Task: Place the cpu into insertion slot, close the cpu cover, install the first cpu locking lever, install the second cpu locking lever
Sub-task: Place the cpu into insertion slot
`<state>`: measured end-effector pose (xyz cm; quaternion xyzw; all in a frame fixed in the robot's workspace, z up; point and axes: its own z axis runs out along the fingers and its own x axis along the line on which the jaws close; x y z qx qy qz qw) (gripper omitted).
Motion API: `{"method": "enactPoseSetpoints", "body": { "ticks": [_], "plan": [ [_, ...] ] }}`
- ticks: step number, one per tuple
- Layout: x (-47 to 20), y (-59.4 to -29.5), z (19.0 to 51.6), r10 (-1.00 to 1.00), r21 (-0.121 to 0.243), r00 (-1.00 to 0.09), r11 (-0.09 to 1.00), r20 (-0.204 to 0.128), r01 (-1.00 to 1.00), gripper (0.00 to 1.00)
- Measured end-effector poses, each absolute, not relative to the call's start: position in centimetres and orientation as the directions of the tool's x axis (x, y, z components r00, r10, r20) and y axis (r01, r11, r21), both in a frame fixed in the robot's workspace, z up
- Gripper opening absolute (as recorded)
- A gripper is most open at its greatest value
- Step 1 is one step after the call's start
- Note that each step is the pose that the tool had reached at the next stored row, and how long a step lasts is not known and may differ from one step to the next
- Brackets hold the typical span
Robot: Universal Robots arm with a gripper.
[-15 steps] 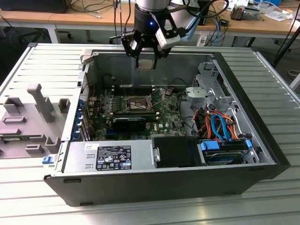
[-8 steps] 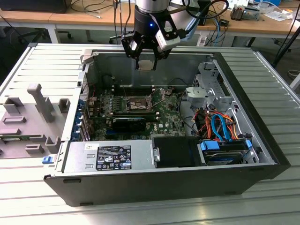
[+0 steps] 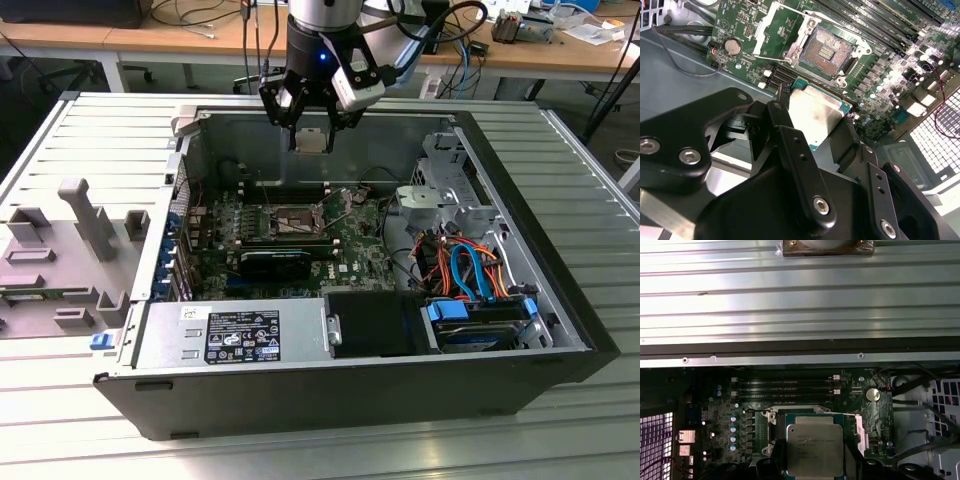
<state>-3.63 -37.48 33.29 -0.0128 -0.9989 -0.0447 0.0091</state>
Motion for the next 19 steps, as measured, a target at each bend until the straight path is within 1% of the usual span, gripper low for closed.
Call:
{"method": "enactPoseSetpoints", "body": {
  "ticks": [19],
  "plan": [
    [-3.63, -37.88, 32.86, 0.025, 0.089, -1.0, 0.996, 0.019, 0.026, 0.55]
  ]
}}
